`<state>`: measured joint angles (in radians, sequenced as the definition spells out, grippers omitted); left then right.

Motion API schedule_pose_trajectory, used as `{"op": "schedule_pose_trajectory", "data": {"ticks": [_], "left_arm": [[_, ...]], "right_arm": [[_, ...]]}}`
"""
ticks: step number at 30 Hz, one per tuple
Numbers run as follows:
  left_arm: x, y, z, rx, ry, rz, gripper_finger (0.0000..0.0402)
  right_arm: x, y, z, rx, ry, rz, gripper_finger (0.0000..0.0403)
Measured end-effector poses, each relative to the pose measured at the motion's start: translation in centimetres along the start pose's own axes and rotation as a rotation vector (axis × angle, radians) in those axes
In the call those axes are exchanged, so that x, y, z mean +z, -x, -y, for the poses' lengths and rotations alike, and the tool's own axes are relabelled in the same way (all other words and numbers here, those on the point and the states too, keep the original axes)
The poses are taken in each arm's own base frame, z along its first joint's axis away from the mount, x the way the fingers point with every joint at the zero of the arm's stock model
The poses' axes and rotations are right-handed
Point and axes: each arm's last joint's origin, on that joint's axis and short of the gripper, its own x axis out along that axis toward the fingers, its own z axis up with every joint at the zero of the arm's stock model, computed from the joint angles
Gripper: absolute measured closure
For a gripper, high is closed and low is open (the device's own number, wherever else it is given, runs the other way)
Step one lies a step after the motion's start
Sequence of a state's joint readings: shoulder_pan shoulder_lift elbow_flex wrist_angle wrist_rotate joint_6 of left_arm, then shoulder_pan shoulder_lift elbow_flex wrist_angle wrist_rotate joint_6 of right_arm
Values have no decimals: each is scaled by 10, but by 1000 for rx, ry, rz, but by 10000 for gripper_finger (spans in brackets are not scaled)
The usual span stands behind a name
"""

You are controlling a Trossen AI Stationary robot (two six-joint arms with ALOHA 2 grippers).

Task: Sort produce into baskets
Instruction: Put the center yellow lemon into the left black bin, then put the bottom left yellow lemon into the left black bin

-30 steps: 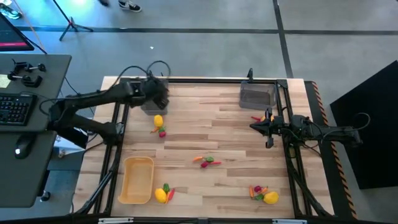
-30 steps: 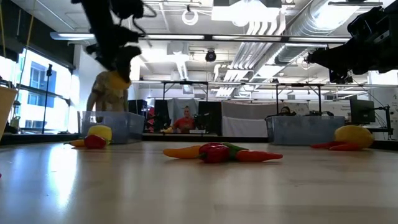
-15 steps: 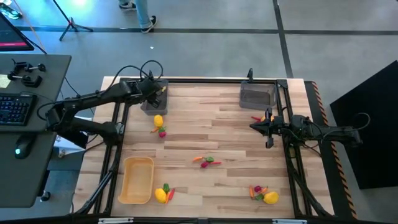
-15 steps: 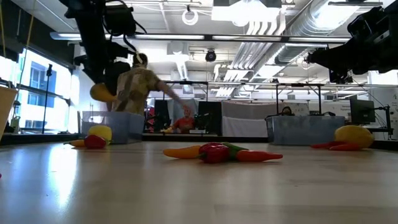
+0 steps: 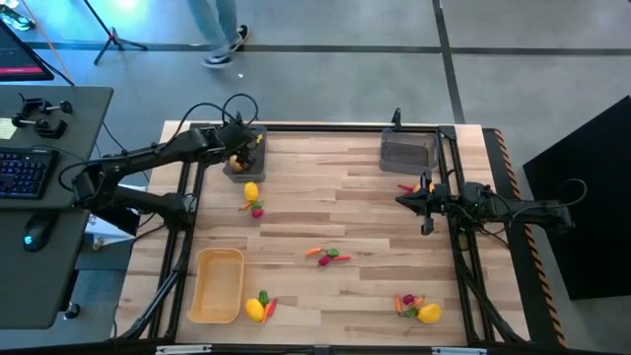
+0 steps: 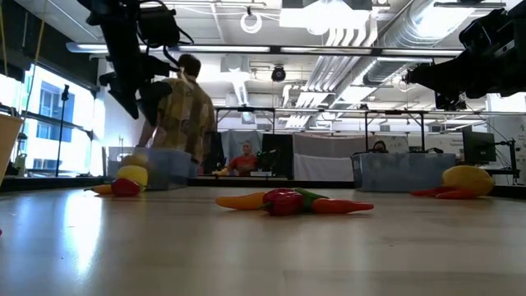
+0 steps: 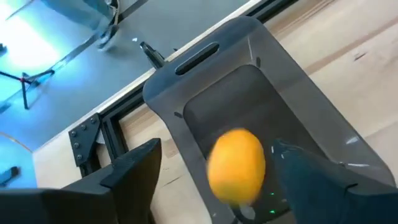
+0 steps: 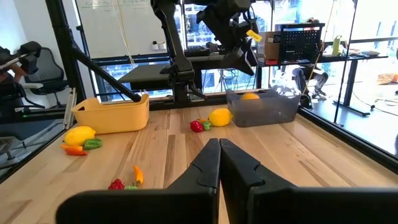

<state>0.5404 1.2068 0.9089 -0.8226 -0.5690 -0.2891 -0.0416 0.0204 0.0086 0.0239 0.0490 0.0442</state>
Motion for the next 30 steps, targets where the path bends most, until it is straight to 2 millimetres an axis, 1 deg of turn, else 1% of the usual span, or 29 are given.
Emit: {"op": "schedule_pose_trajectory", "data": {"ticks": [4,7,9,12,14,16,18,20,25,30], "left_arm": [[3,2,1,-57,-42,1,98],[11,11,5,-213,-49,6,97],[17,21,9,-348,-62,11,96],[25,39,17,-546,-30,16,96],[25,53,24,-664,-31,12,96],[22,69,34,-752,-78,35,96],[13,86,47,-806,-155,59,96],[-1,102,63,-853,-255,67,96],[-45,145,100,-986,-593,122,96],[-85,179,120,-1112,-878,222,96]], "right_arm": [[0,0,0,0,0,0,402],[0,0,0,0,0,0,402],[0,0,0,0,0,0,402],[0,0,0,0,0,0,402],[0,0,0,0,0,1,402],[0,0,0,1,0,0,402],[0,0,0,0,0,0,402],[0,0,0,0,0,0,402],[0,0,0,1,0,0,402],[0,0,0,0,0,1,402]]}}
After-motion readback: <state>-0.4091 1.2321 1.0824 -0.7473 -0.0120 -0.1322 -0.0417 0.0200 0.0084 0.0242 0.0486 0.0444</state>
